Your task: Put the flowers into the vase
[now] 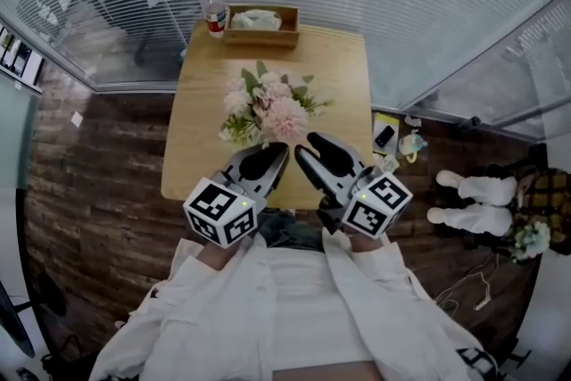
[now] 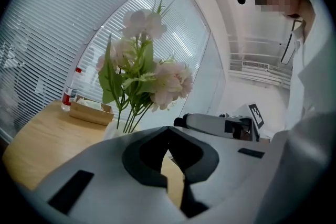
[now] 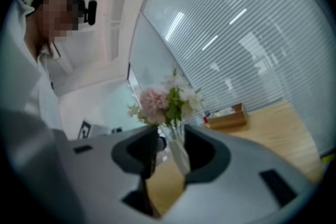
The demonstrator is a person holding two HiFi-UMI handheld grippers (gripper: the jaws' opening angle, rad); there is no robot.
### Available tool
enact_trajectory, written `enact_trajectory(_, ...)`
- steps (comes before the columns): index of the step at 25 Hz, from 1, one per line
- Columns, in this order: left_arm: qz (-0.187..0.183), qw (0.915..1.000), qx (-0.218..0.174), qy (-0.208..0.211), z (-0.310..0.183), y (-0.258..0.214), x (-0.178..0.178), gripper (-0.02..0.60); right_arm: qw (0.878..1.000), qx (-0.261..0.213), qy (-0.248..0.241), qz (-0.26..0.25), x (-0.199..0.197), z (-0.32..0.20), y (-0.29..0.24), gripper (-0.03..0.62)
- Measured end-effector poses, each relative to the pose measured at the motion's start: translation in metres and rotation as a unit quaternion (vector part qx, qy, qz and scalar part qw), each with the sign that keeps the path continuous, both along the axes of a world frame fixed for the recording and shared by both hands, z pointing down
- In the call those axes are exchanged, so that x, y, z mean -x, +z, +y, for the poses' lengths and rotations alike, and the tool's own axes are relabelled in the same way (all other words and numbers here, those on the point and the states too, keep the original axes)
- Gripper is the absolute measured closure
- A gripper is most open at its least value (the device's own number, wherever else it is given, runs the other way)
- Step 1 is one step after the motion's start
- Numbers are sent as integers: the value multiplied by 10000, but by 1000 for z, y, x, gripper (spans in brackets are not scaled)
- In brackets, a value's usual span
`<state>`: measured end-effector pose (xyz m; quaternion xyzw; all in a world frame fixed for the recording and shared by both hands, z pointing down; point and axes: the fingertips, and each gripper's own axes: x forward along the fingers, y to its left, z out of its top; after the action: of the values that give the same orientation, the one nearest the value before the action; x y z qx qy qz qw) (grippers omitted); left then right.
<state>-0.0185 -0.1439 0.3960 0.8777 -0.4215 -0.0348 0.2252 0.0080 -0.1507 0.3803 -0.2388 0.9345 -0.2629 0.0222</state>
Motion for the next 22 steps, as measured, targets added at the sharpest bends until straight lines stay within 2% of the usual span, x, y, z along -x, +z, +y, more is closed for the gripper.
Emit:
enact_trajectory(2, 71, 9998, -8, 162, 1, -2, -6, 572, 9999, -105, 54, 25, -4, 2, -5, 449)
enact_trajectory(6, 203, 9989, -37, 421, 6, -7, -15, 572, 9989, -346, 262, 198, -13, 8, -13, 541)
enact_trajectory(15, 361, 9978, -68, 560, 16, -8, -19, 572, 9974, -119, 335, 632, -17, 18, 4, 557)
enact_trajectory(22, 423, 9968, -112, 676, 20, -7, -22, 572, 9939, -397, 511, 893, -19, 15, 1, 579)
